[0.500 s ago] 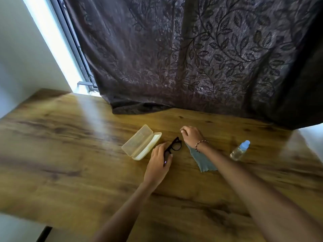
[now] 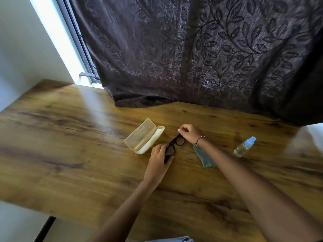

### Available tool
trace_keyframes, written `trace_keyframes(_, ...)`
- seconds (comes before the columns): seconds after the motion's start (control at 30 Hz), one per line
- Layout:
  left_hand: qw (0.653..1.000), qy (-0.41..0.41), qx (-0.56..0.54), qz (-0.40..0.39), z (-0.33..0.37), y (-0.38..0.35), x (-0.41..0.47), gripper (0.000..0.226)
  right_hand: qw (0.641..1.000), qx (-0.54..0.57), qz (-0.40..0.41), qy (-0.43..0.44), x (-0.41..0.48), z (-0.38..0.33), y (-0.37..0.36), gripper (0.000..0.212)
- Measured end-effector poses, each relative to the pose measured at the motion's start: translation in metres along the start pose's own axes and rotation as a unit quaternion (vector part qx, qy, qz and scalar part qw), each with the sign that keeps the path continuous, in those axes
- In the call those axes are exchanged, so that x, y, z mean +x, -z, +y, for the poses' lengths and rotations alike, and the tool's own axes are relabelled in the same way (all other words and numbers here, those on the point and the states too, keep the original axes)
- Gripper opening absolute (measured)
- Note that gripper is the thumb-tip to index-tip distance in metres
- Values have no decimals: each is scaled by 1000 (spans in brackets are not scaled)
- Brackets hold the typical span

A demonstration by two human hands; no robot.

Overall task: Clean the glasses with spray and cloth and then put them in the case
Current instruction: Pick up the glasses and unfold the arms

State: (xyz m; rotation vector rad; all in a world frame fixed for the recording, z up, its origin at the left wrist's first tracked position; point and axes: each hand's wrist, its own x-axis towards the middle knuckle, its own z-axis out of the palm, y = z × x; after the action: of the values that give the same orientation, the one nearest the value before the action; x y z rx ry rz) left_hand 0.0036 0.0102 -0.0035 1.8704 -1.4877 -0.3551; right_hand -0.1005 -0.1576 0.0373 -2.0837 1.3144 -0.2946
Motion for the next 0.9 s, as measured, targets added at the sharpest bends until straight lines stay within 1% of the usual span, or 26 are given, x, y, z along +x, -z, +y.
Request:
trace_keyframes(0.13, 1000, -25, -2, -11, 4, -3, 5, 39, 990, 127, -26, -53, -2, 3, 10, 7)
trace_keyframes(0.23, 999, 0, -36, -16, 7, -4, 8, 36, 976, 196, -61, -77, -8, 9, 23, 10)
trace_keyframes(0.33, 994, 29, -93, -48, 12, -3, 17, 32, 963, 243, -77, -91, -13, 18, 36, 12)
trace_keyframes(0.4, 988, 41, -134, -70, 19, -3, 25, 31, 955, 272, -64, -101, -16, 23, 42, 15)
trace_keyframes(0.5, 970, 100, -205, -81, 32, -3, 44, 25, 941, 314, -40, -121, -19, 31, 52, 21)
trace_keyframes(0.57, 957, 136, -244, -73, 37, -4, 56, 21, 933, 332, -27, -133, -22, 34, 58, 18)
trace_keyframes(0.6, 953, 150, -251, -73, 39, -4, 62, 21, 928, 345, -18, -138, -24, 35, 61, 14)
trace_keyframes(0.67, 948, 171, -254, -84, 41, -4, 70, 20, 917, 373, 6, -143, -28, 39, 66, 4)
trace_keyframes(0.77, 952, 186, -232, -78, 43, -2, 76, 24, 901, 402, 52, -153, -35, 45, 72, 4)
trace_keyframes(0.9, 968, 170, -179, -52, 44, 4, 76, 25, 883, 430, 105, -158, -47, 47, 73, 6)
